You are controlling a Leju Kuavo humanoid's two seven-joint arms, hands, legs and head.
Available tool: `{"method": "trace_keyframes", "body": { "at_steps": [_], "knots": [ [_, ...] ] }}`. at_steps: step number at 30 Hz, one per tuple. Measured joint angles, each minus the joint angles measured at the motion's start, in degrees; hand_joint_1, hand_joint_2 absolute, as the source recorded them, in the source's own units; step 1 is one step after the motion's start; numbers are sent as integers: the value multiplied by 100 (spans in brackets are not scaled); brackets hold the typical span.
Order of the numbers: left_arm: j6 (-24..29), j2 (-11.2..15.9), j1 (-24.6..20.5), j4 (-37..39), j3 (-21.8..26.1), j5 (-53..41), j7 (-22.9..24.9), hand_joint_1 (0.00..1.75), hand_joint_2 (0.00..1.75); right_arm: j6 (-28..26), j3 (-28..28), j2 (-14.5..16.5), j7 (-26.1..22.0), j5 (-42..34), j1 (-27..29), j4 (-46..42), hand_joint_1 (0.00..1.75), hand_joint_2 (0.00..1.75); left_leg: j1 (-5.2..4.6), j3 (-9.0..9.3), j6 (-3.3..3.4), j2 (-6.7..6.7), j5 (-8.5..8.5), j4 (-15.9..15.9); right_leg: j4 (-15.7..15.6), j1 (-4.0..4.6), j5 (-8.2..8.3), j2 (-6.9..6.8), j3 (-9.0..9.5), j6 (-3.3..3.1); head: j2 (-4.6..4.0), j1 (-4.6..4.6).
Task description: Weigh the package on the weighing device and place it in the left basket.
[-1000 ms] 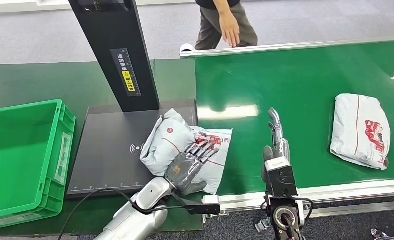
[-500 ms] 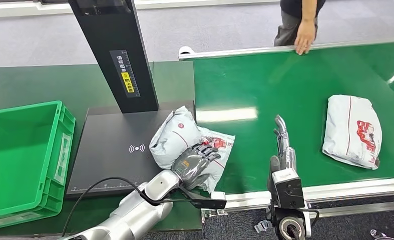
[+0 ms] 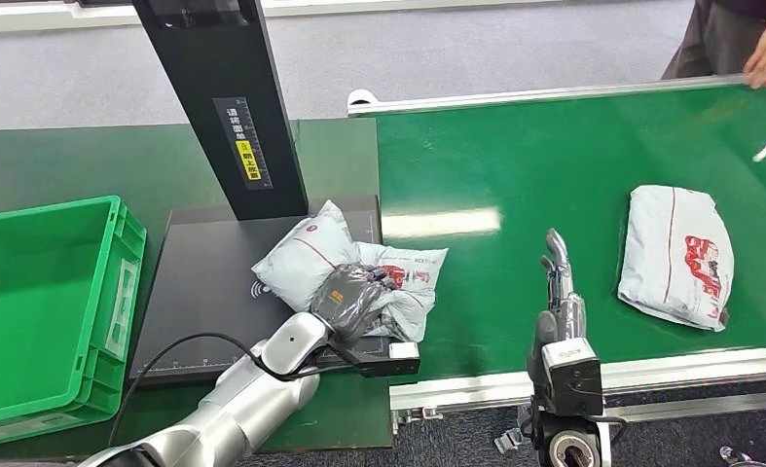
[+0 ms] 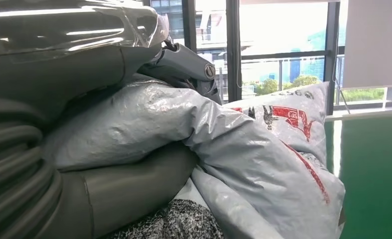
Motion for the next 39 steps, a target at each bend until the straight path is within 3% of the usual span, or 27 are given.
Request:
{"method": "trace_keyframes", "body": {
  "at_steps": [11,16,19,24,27,31,39],
  "knots": [
    [183,42,-10,0,90,105,-59,175,175,0,0,0,1,-10,4,-7,0,0,0,-1,0,0,0,0,0,0,0,0,-1,0,0,1],
    [742,74,150,-295,406,1036,-707,175,175,-3,-1,-1,0,-72,15,-7,0,0,0,-15,0,-1,2,1,1,0,1,0,-21,0,0,0],
    [946,187,429,-1214,649,1672,-905,175,175,-30,-2,-4,2,-113,64,-7,0,0,0,-39,2,-9,7,2,3,0,1,-2,-41,-1,0,0],
    [1130,484,870,-3525,1038,2118,-944,175,175,-137,-28,1,1,-166,218,-25,0,0,0,-65,2,-9,4,2,5,0,-1,-2,-66,0,0,1],
    [1181,609,994,-4590,1404,2264,-1137,175,175,-179,-77,11,-3,-167,309,-37,0,0,0,-70,1,-13,1,2,3,-1,-5,-4,-68,2,0,0],
    [1182,562,1140,-5356,2056,2329,-1848,175,175,-220,-103,19,-9,-166,365,-48,0,0,0,-70,0,-11,0,2,2,-1,-8,-4,-68,2,0,2],
    [1174,493,734,-5517,4189,2753,-2419,175,175,-261,-130,54,-17,-196,489,-53,0,0,3,-62,-1,-7,4,2,5,3,-6,-2,-67,-1,0,0]
  ]
}}
